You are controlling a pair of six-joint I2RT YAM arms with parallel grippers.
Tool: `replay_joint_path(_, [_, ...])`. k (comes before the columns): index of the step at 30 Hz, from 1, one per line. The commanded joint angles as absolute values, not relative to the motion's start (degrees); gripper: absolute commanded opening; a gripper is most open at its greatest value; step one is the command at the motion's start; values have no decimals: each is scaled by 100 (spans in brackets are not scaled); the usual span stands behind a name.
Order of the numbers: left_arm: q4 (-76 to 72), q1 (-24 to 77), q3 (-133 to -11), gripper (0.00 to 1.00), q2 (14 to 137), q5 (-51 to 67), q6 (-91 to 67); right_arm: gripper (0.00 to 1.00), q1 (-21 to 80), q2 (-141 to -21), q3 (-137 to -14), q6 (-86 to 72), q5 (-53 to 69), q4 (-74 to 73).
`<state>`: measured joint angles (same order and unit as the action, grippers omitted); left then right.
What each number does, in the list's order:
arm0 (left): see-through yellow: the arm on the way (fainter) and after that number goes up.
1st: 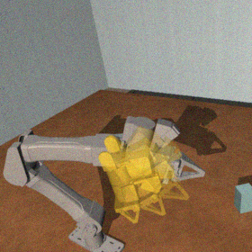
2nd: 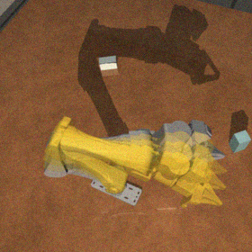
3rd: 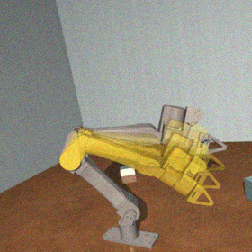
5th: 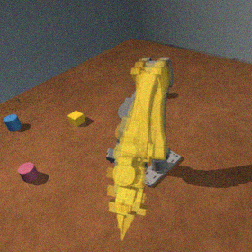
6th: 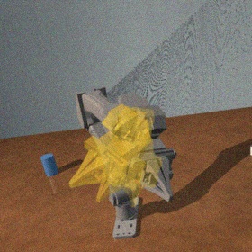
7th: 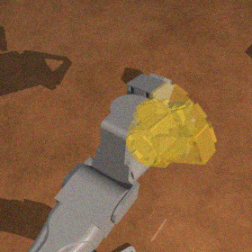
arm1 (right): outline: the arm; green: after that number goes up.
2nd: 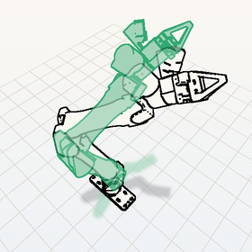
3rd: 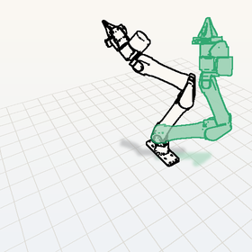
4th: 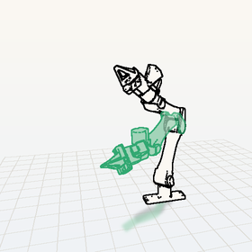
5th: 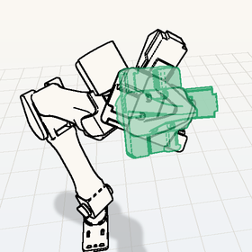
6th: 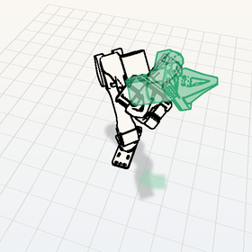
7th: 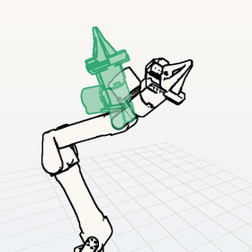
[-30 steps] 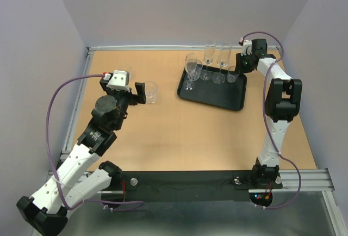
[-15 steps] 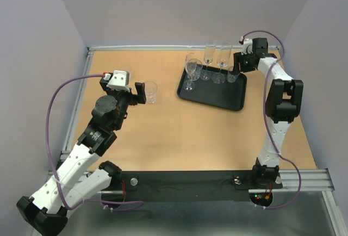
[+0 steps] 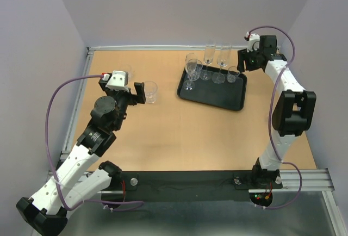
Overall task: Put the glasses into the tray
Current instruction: Place the glass into the tray, then grab a glass with a robot arm
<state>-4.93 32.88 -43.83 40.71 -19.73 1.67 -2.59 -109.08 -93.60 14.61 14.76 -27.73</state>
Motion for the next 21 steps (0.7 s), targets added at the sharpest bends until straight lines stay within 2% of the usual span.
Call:
replay_joint_path(1, [-800,3243,-4333,99,4043,-2057,211,68,-290,-10373,-9159,1520,1529,-2584])
replay_joint_path(21, [-800,3252,-4324,99,4175,-1960,158,75,-729,-7982,-7006,1881,2908,-2268])
